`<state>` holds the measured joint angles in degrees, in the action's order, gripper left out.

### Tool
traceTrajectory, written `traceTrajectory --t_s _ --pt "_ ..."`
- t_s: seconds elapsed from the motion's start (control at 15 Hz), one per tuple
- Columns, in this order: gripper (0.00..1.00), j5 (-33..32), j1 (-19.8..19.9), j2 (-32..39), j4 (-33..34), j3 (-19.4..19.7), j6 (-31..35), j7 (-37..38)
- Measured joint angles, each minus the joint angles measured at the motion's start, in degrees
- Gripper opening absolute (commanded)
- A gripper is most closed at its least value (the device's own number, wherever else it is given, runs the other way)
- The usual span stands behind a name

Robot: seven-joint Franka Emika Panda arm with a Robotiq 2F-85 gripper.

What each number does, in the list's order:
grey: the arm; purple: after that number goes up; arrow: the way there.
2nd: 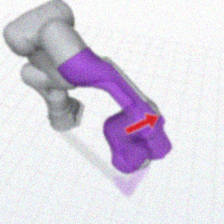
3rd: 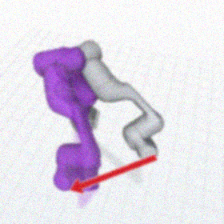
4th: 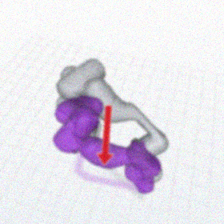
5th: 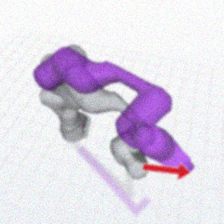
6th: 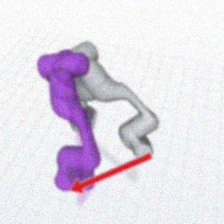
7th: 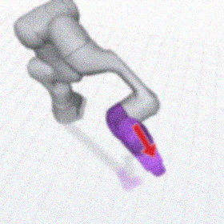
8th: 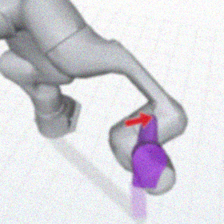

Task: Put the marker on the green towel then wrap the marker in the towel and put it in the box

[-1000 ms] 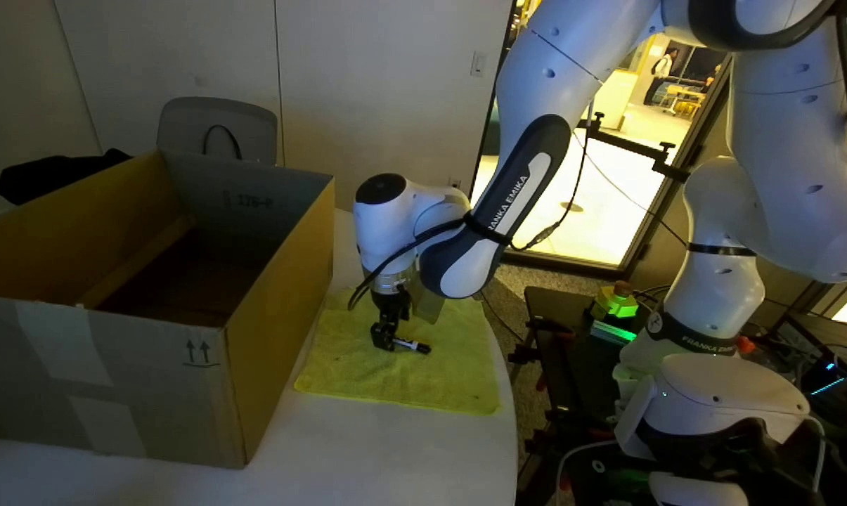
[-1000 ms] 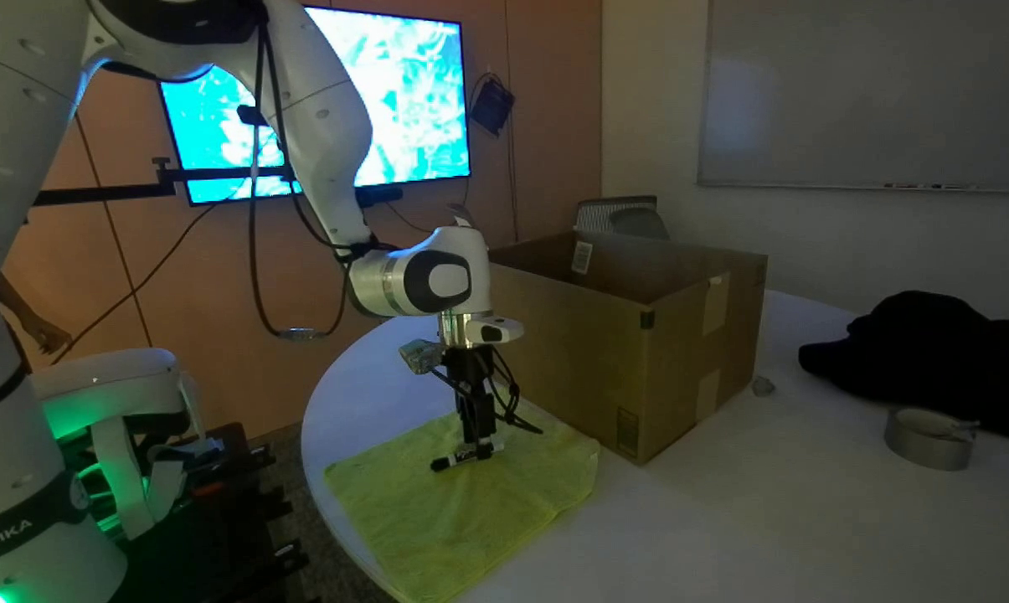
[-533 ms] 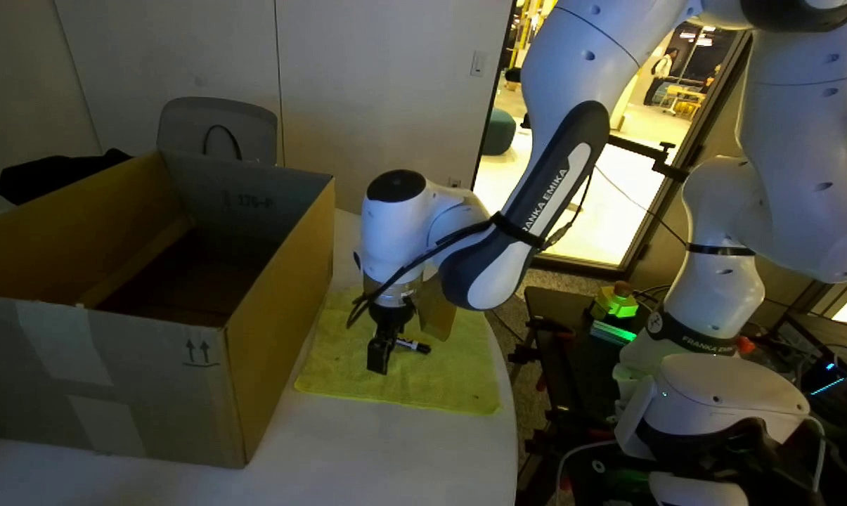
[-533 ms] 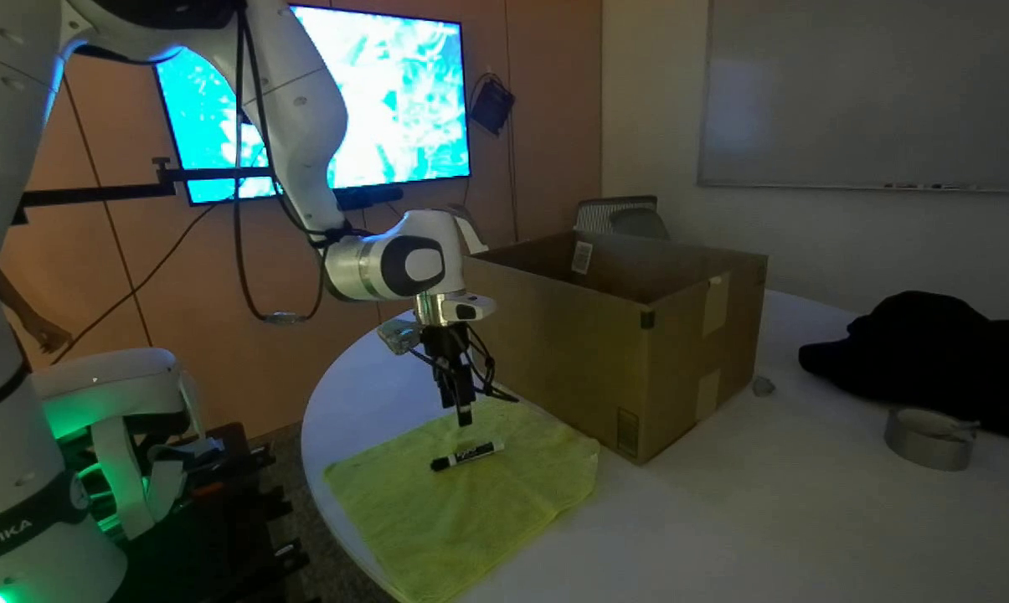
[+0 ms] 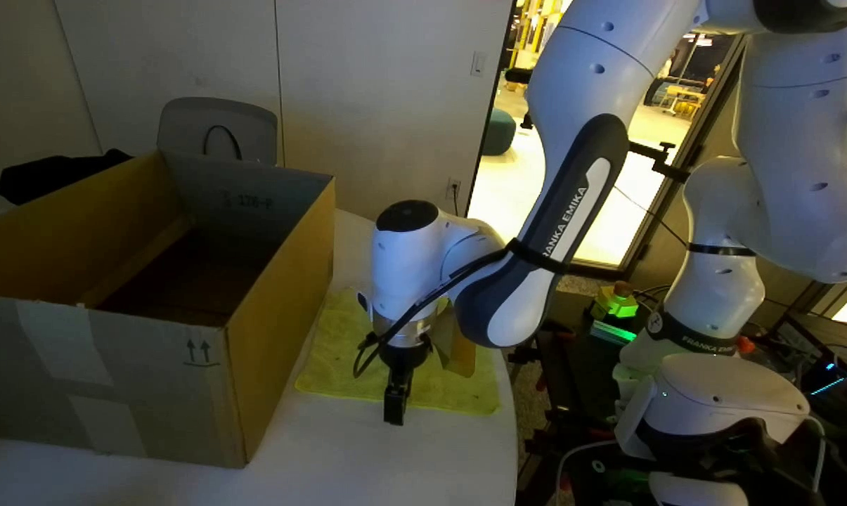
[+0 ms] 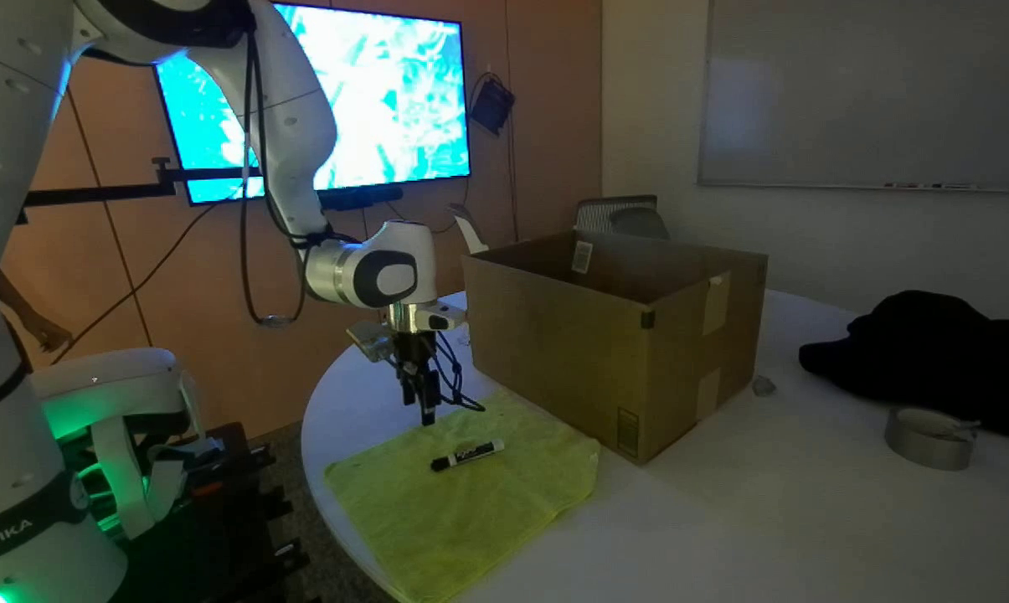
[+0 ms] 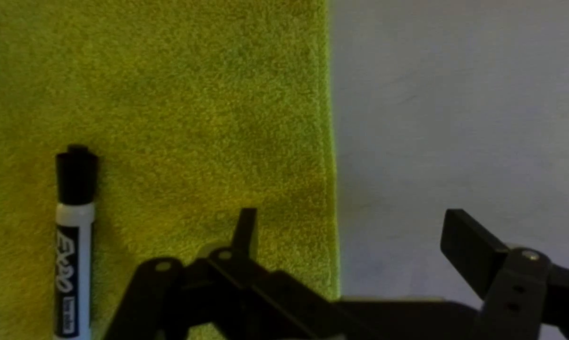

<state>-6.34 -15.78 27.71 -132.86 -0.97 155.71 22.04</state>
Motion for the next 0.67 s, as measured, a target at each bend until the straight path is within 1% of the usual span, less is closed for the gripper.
traceTrajectory --t_s 0.4,0.67 --pt "1.0 3.11 2.59 1.6 0.05 -0.9 1.04 -4.63" --pt "1.0 6.39 5.94 2.79 0.3 -3.11 1.41 -9.24"
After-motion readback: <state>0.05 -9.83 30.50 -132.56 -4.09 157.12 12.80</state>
